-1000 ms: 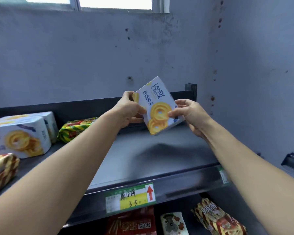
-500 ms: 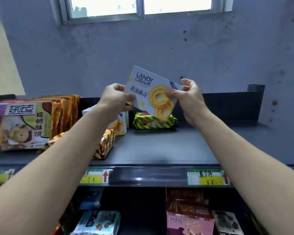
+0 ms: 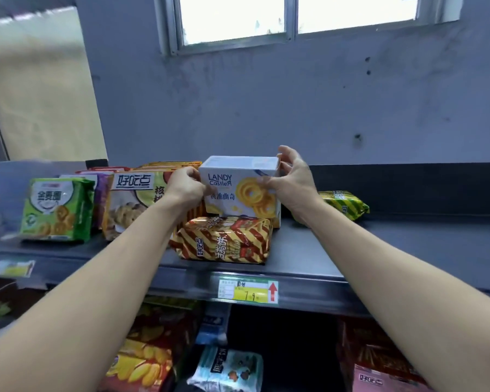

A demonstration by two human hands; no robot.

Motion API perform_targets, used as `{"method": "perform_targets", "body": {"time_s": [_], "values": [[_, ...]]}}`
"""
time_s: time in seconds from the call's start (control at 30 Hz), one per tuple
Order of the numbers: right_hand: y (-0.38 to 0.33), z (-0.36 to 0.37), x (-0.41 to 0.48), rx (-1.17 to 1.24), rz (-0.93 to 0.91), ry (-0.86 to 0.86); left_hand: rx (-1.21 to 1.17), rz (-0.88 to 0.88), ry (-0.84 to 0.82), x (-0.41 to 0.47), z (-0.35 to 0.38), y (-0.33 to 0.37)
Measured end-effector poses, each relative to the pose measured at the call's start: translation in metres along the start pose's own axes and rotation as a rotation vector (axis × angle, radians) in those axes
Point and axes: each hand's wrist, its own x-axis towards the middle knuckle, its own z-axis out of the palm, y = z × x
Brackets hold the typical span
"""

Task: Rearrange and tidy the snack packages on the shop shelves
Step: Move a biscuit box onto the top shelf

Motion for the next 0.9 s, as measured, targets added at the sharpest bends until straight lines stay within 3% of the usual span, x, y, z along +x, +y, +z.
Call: {"method": "perform_targets", "body": {"time_s": [0.2, 0.37, 0.53, 0.9], "values": [[0.012, 0.011, 0.001, 0.014, 0.001, 0.053, 0.087, 0.070, -0.092, 0.017, -0.006, -0.017], [0.022, 0.012, -0.008, -0.002, 0.112, 0.029, 0.219, 0.077, -0.179, 0.020, -0.001, -0.028], [0.038, 0.015, -0.016, -0.117, 0.280, 0.118, 0.260, 0.073, -0.219, 0.019, 0.003, -0.030], [0.037, 0.003, -0.022, -0.114, 0.399, -0.025, 0.261, 0.065, -0.134, 0.010, 0.008, -0.040]]}}
